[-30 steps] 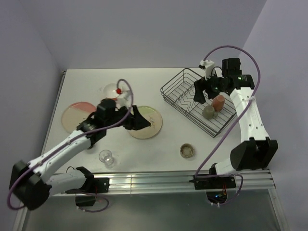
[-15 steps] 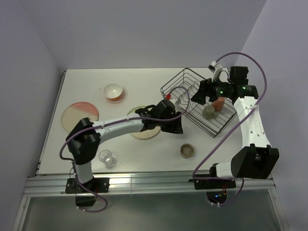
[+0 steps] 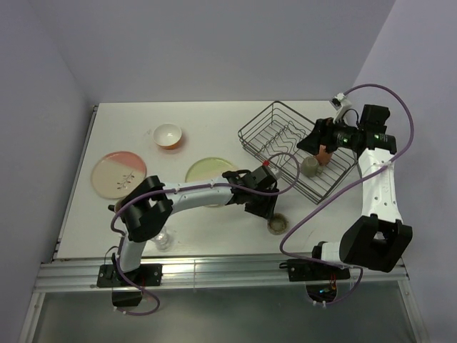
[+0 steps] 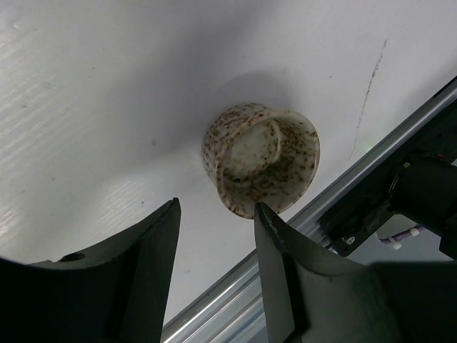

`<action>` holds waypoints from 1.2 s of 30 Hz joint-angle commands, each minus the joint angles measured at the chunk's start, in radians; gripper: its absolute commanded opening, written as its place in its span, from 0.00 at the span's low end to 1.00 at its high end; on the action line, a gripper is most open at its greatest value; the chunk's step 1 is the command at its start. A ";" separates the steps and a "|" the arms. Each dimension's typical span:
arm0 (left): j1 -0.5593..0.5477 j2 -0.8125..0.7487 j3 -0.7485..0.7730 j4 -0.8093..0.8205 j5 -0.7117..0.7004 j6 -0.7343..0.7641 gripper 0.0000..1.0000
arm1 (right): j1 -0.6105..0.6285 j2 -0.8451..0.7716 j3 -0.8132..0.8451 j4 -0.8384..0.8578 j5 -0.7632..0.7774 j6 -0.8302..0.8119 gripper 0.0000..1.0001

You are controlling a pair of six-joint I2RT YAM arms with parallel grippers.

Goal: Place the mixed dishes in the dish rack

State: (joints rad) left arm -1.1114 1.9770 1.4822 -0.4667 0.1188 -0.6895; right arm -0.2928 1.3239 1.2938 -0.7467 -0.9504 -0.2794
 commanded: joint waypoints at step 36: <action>-0.018 0.086 0.089 -0.044 -0.113 0.015 0.02 | -0.003 -0.060 -0.057 0.021 -0.050 0.017 0.89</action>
State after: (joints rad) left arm -1.1320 2.1242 1.6005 -0.5453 0.0235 -0.6701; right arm -0.2924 1.2823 1.2484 -0.7471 -0.9886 -0.2623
